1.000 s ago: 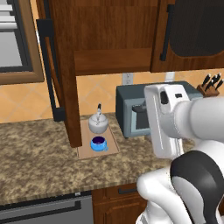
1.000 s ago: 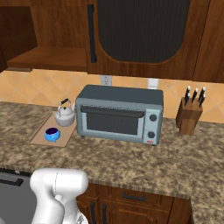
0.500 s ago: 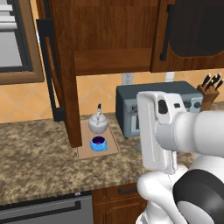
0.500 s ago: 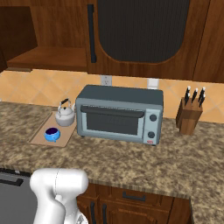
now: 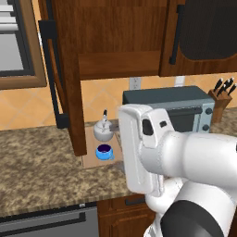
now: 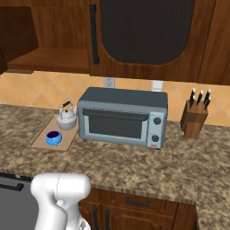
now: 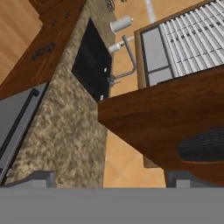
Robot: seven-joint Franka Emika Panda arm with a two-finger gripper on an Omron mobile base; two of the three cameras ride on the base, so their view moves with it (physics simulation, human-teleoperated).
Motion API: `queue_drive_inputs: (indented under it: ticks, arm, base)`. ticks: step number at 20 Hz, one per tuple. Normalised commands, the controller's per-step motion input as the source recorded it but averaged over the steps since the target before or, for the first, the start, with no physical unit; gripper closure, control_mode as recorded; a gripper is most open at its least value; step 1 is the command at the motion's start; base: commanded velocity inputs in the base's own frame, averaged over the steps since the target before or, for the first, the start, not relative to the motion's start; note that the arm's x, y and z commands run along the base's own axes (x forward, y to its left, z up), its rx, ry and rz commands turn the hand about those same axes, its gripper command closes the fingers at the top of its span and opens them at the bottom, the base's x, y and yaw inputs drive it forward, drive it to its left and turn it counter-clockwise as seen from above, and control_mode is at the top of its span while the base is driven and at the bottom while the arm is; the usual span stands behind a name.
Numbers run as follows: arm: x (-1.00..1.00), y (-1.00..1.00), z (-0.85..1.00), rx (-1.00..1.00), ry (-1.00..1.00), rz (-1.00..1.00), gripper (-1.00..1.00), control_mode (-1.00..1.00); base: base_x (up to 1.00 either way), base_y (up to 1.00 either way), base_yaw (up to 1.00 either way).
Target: Pick the kettle from the counter and place it on the tray. Then pick the mug from the cabinet and place it on the tray. Then close the cabinet doors.
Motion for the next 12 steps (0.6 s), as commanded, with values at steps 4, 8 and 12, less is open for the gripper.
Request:
queue_drive_inputs:
  ticks: [4, 8, 12]
  arm:
    - [-0.17, 0.41, 0.04, 0.00, -0.02, 0.03, -1.00, -1.00]
    - [-0.17, 0.41, 0.01, 0.00, -0.14, 0.05, -1.00, -1.00]
    - [-0.22, 0.35, 0.14, 0.00, -0.30, 0.03, -1.00, -1.00]
  base:
    - [0.00, 0.00, 0.00]
    - [0.00, 0.00, 0.00]
    - [0.00, 0.00, 0.00]
